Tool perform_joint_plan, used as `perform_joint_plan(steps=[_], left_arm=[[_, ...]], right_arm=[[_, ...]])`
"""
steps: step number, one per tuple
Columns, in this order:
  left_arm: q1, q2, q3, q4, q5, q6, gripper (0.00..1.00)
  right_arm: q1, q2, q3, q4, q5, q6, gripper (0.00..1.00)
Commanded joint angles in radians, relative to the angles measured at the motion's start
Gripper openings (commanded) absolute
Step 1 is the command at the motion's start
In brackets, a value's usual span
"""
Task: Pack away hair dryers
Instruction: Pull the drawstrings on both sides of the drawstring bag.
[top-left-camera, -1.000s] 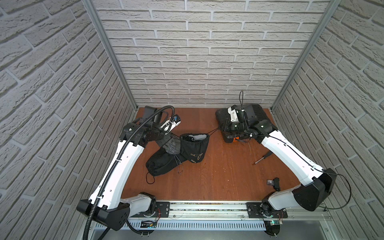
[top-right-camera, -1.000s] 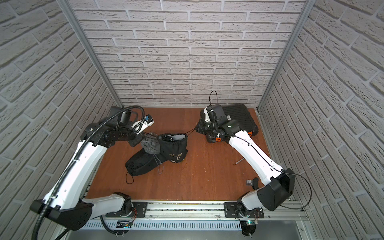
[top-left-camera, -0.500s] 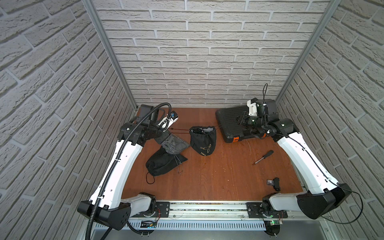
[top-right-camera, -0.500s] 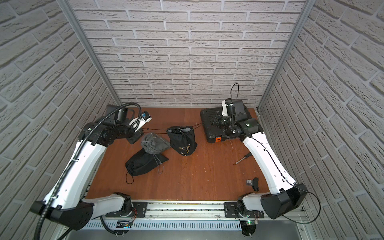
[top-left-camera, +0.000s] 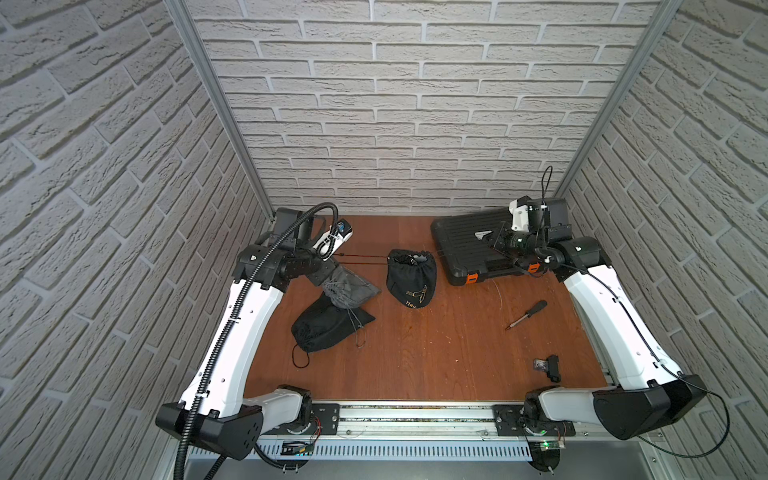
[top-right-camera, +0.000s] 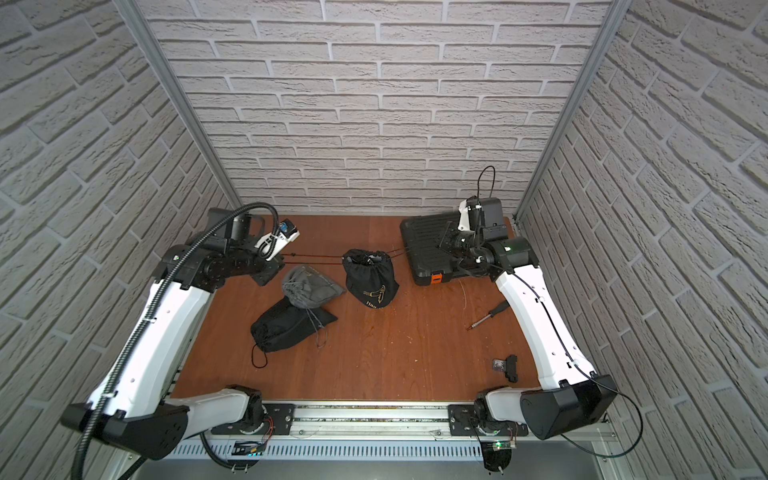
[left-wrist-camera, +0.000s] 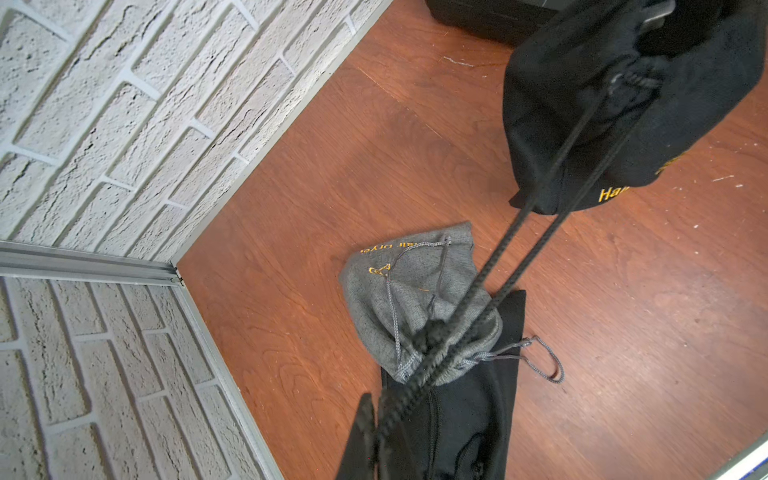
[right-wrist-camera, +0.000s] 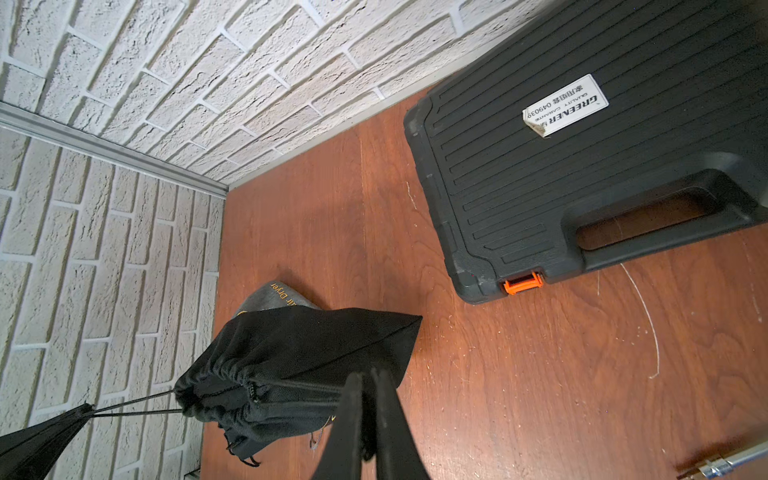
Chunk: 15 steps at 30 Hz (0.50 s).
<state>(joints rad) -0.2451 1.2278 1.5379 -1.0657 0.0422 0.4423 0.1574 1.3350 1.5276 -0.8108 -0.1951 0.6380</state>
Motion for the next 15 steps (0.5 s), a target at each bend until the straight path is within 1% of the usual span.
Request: perform_joint_plan(steps=[1, 11, 15], left_arm=[[0.038, -0.019, 0.002, 0.032, -0.064, -0.007, 0.00], [0.088, -0.032, -0.014, 0.032, -0.047, -0.004, 0.00], [0.103, -0.040, -0.025, 0.035, -0.043, -0.002, 0.00]], right_arm=[[-0.046, -0.039, 0.005, 0.015, 0.116, -0.040, 0.03], [-0.118, -0.073, -0.025, 0.002, 0.169, -0.069, 0.03], [-0.149, -0.077, -0.032, -0.001, 0.173, -0.075, 0.03]])
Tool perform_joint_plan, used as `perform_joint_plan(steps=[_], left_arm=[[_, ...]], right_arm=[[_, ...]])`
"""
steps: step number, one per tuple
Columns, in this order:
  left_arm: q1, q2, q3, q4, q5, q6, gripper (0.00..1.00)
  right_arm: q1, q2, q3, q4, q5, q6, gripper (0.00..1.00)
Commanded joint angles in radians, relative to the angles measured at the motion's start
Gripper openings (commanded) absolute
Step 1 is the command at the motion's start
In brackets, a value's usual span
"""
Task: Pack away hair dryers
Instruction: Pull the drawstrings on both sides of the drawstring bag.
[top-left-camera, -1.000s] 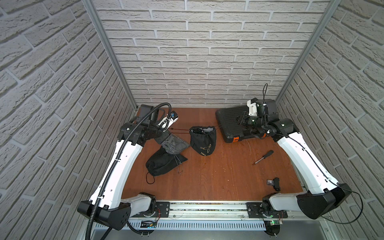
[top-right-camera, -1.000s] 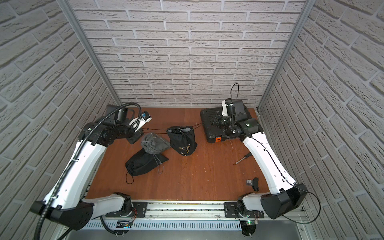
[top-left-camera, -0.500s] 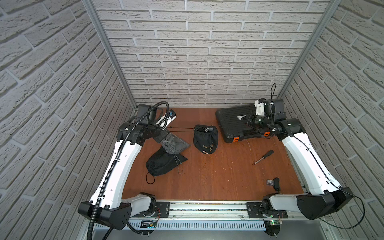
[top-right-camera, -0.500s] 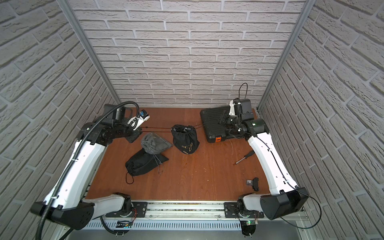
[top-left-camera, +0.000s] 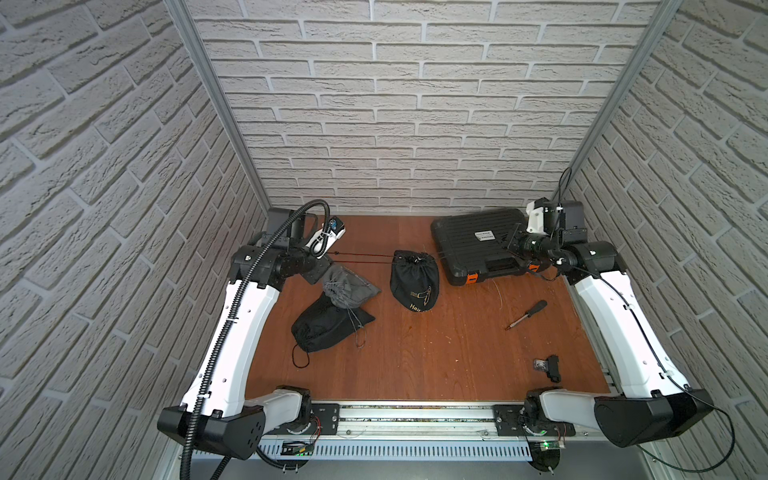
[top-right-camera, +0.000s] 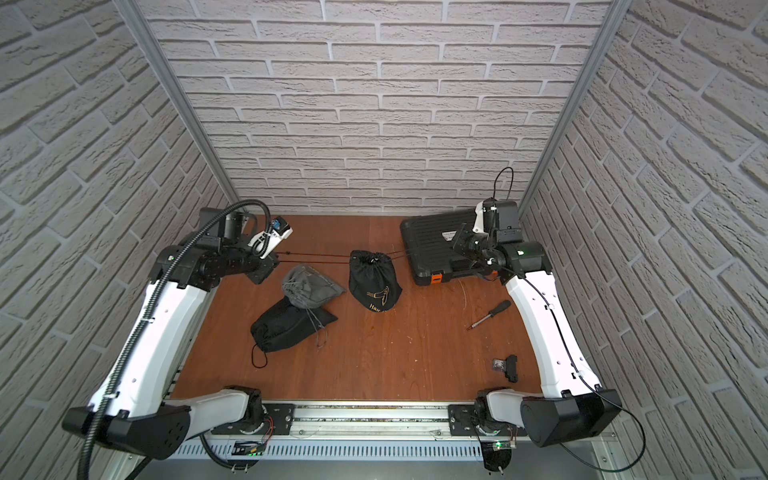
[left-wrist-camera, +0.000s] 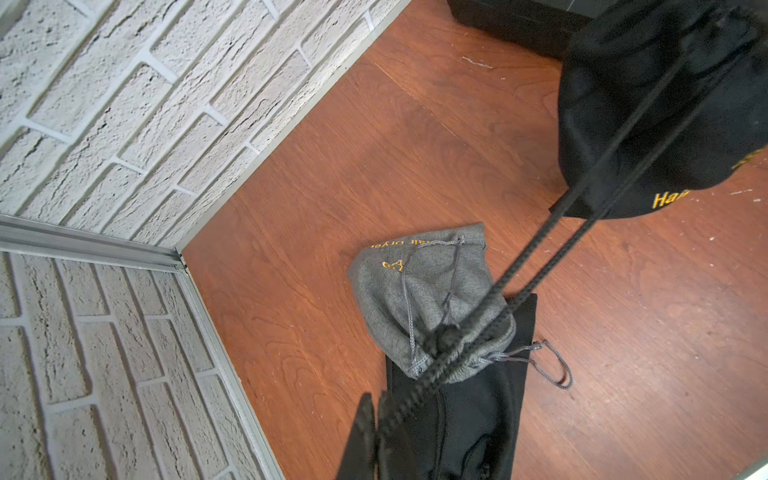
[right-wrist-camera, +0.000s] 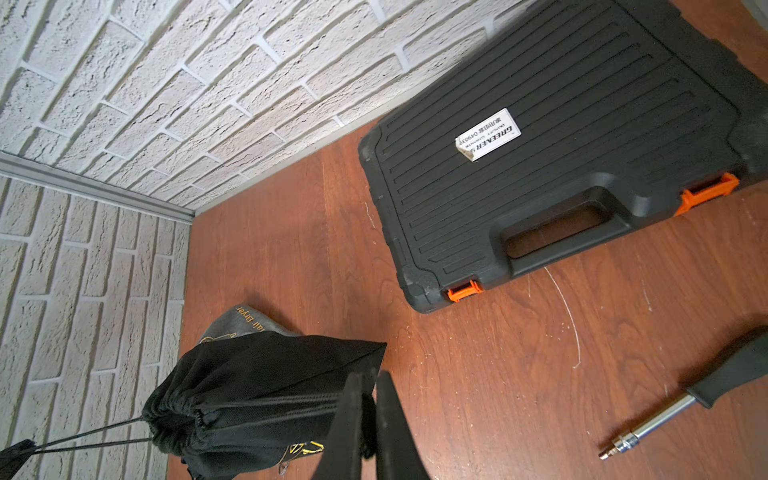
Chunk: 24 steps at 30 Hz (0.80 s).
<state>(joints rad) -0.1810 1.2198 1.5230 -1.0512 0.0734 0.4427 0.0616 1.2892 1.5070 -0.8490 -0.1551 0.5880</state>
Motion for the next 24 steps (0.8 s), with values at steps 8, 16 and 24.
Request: perform_joint_plan(steps=[8, 16, 24], left_arm=[[0.058, -0.041, -0.018, 0.018, -0.067, -0.002, 0.00], [0.078, -0.042, -0.006, 0.017, -0.064, 0.002, 0.00], [0.098, -0.046, -0.001, 0.008, -0.056, 0.005, 0.00]], right_arm=[[-0.083, -0.035, -0.020, 0.029, 0.154, -0.045, 0.03], [-0.100, -0.035, -0.036, 0.022, 0.180, -0.062, 0.03], [-0.128, -0.043, -0.059, 0.024, 0.193, -0.071, 0.02]])
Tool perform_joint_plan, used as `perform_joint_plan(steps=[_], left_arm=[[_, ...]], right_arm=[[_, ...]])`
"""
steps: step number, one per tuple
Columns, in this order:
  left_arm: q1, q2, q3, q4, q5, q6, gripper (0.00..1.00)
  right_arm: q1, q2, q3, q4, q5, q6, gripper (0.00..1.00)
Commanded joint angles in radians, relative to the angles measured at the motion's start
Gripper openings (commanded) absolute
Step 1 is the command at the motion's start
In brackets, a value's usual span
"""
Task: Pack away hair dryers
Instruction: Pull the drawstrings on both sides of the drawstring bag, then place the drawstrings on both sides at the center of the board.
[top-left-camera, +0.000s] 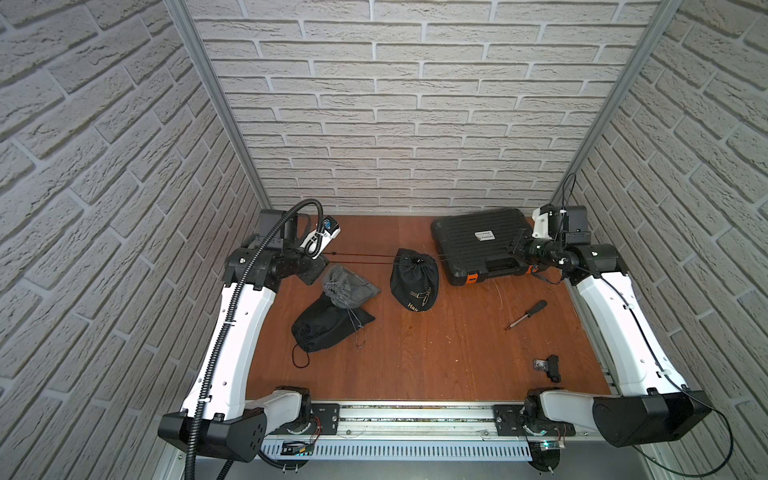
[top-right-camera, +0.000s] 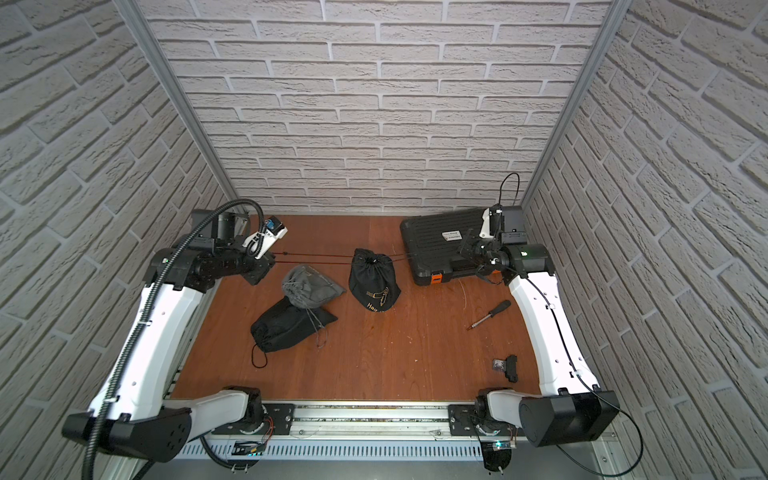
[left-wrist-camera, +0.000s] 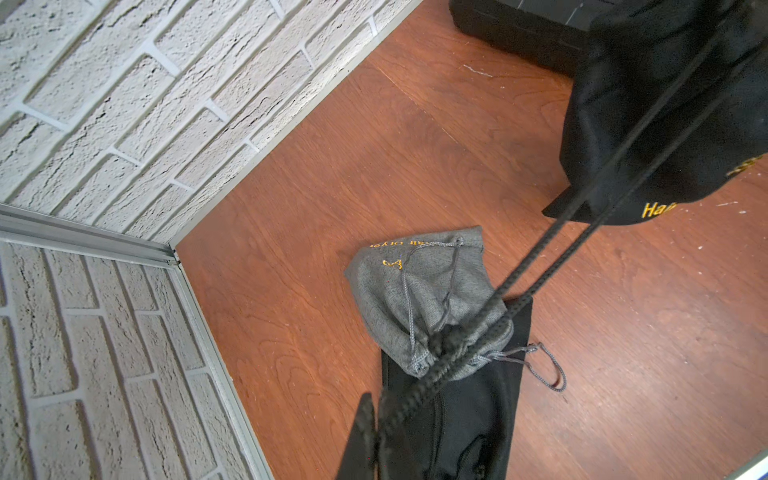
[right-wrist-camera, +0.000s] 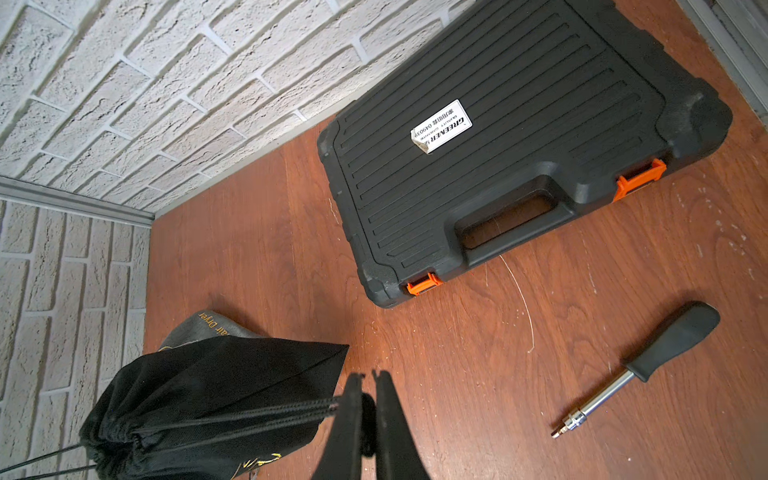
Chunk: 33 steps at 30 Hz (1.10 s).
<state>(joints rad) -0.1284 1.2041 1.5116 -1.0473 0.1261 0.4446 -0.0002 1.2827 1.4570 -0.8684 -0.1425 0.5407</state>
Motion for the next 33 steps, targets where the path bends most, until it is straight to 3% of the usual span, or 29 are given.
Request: perform_joint_plan(steps=[1, 33], left_arm=[[0.049, -0.031, 0.010, 0.004, -0.108, 0.005, 0.00], [0.109, -0.056, -0.029, -0.006, -0.075, 0.008, 0.00]], right_arm=[[-0.070, -0.038, -0.010, 0.043, 0.179, -0.024, 0.03], [-0.195, -0.075, -0.056, 0.053, 0.101, -0.012, 0.03]])
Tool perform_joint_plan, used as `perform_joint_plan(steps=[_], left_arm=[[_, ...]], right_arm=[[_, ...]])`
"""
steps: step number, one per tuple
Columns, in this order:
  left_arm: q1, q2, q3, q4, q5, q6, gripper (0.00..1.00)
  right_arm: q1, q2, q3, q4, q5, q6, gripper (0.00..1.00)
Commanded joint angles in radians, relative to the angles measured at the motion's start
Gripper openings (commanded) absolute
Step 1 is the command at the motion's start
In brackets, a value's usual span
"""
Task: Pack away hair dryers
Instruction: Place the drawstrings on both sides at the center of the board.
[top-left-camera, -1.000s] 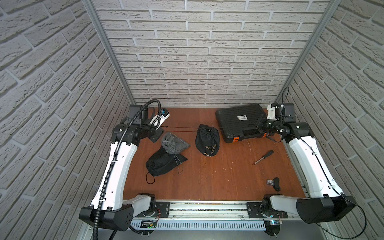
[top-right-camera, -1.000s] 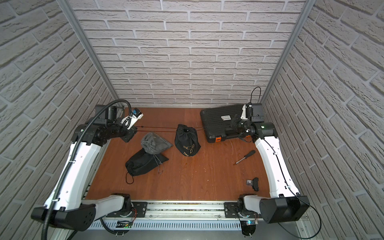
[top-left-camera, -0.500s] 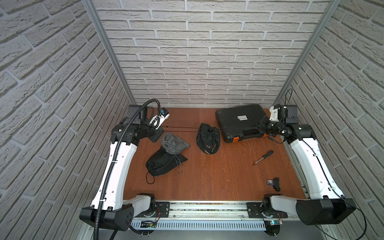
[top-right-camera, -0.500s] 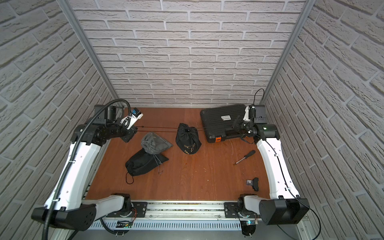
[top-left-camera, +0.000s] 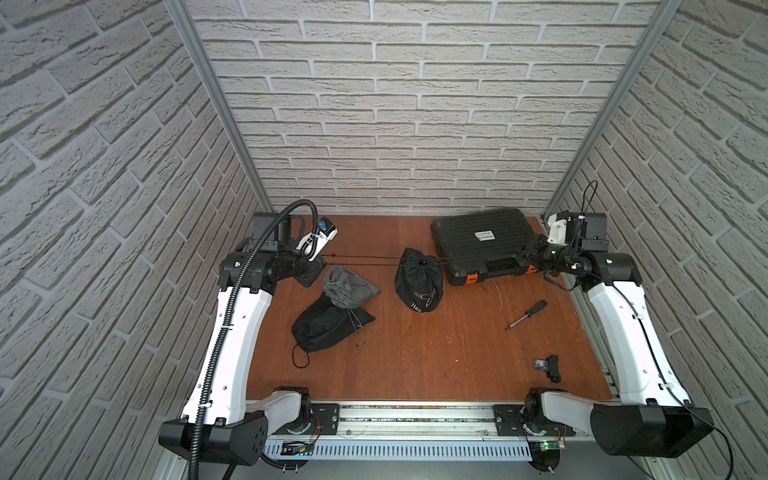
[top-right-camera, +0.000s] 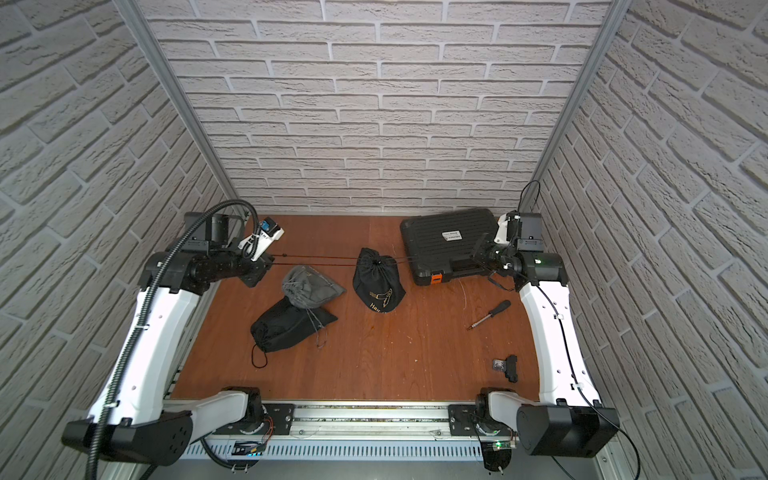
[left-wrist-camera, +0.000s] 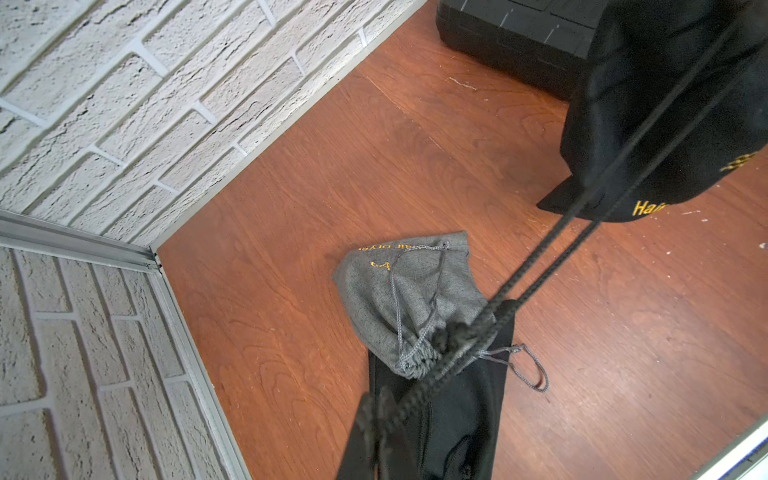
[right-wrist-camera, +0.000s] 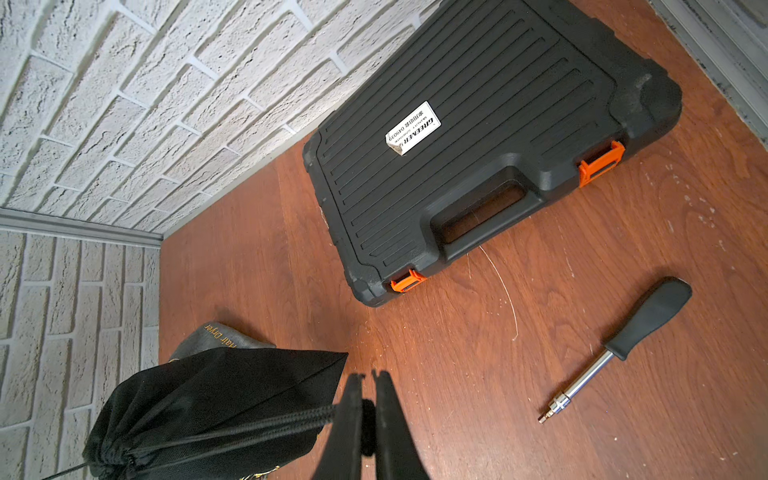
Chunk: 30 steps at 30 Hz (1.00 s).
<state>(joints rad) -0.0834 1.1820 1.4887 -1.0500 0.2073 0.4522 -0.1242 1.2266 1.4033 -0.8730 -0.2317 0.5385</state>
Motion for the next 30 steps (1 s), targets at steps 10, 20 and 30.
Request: perform_joint_plan(steps=[10, 20, 30], left_arm=[[0.065, -0.053, 0.012, -0.032, -0.115, -0.014, 0.00], [0.033, -0.050, 0.017, -0.041, -0.098, -0.045, 0.00], [-0.021, -0.036, 0.049, -0.042, -0.127, -0.065, 0.00]], right_arm=[[-0.067, -0.011, 0.001, 0.081, 0.040, 0.029, 0.03], [0.154, 0.006, 0.091, 0.046, 0.085, -0.010, 0.03], [0.401, 0.043, 0.160, 0.057, 0.161, 0.023, 0.03]])
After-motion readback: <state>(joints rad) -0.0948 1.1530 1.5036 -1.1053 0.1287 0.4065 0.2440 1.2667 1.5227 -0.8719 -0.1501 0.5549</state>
